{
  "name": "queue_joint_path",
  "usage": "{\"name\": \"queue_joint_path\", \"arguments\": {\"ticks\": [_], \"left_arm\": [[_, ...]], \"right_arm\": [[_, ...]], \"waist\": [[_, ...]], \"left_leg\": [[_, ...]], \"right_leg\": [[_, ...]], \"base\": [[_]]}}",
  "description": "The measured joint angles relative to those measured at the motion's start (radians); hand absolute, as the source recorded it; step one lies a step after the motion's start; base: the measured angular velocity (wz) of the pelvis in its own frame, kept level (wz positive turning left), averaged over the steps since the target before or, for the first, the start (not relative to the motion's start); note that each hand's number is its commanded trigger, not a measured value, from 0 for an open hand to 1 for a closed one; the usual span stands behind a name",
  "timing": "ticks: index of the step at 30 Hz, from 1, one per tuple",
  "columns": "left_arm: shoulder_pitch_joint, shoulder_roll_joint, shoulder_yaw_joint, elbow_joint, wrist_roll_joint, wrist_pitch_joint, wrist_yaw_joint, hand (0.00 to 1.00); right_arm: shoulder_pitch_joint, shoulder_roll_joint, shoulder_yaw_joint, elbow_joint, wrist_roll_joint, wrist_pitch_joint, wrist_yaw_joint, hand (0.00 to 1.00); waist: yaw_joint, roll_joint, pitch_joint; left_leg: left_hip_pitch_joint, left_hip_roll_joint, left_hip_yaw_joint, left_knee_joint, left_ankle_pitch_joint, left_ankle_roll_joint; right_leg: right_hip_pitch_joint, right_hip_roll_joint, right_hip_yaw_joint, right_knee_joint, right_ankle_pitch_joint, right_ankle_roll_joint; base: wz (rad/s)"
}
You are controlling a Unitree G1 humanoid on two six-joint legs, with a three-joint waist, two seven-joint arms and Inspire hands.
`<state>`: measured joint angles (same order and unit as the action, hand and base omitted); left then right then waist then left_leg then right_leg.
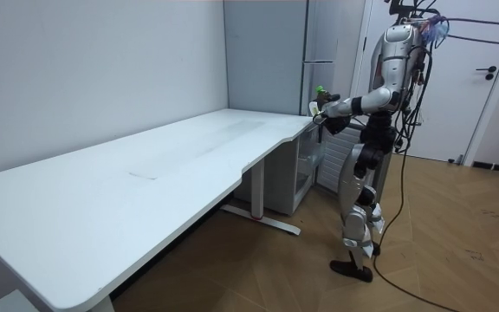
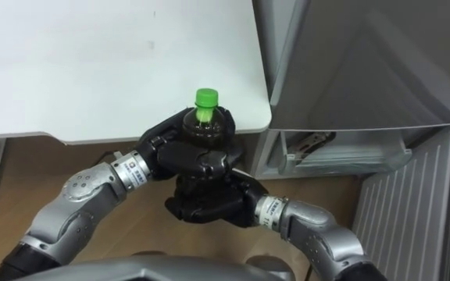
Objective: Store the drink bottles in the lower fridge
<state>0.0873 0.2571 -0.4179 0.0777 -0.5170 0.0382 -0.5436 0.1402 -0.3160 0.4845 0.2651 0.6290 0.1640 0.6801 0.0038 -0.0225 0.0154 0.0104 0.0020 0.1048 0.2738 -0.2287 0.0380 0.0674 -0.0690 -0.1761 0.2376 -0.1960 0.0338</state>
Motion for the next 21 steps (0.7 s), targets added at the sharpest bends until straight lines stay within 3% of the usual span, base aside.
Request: {"name": "queue_joint_path", "arguments": {"ticks": [16,17,18,21], "left_arm": [[0.0,0.0,0.001,0.0,-0.002,0.0,0.0,1.0],[0.0,0.0,0.001,0.0,-0.002,0.0,0.0,0.79],[0.0,0.0,0.001,0.0,-0.002,0.0,0.0,0.0],[0.0,0.0,0.002,0.0,-0.004,0.0,0.0,0.0]], "right_arm": [[0.0,0.0,0.0,0.0,0.0,-0.002,0.0,1.0],[0.0,0.0,0.0,0.0,0.0,-0.002,0.0,1.0],[0.0,0.0,0.0,0.0,0.0,-0.002,0.0,1.0],[0.0,0.0,0.0,0.0,0.0,-0.005,0.0,1.0]], "waist": [[0.001,-0.001,-0.0004],[0.001,-0.001,-0.0004],[0.001,-0.001,-0.0004],[0.003,-0.001,-0.0004]], "left_leg": [[0.003,0.0,0.002,-0.001,0.0,0.0],[0.003,0.0,0.002,-0.001,0.0,0.0],[0.003,0.0,0.002,-0.001,0.0,0.0],[0.003,0.0,0.002,-0.001,0.0,0.0]], "right_leg": [[-0.001,0.001,0.005,-0.001,0.0,0.0],[-0.001,0.001,0.005,-0.001,0.0,0.0],[-0.001,0.001,0.005,-0.001,0.0,0.0],[-0.001,0.001,0.005,-0.001,0.0,0.0]], "base": [[0.0],[0.0],[0.0],[0.0]]}}
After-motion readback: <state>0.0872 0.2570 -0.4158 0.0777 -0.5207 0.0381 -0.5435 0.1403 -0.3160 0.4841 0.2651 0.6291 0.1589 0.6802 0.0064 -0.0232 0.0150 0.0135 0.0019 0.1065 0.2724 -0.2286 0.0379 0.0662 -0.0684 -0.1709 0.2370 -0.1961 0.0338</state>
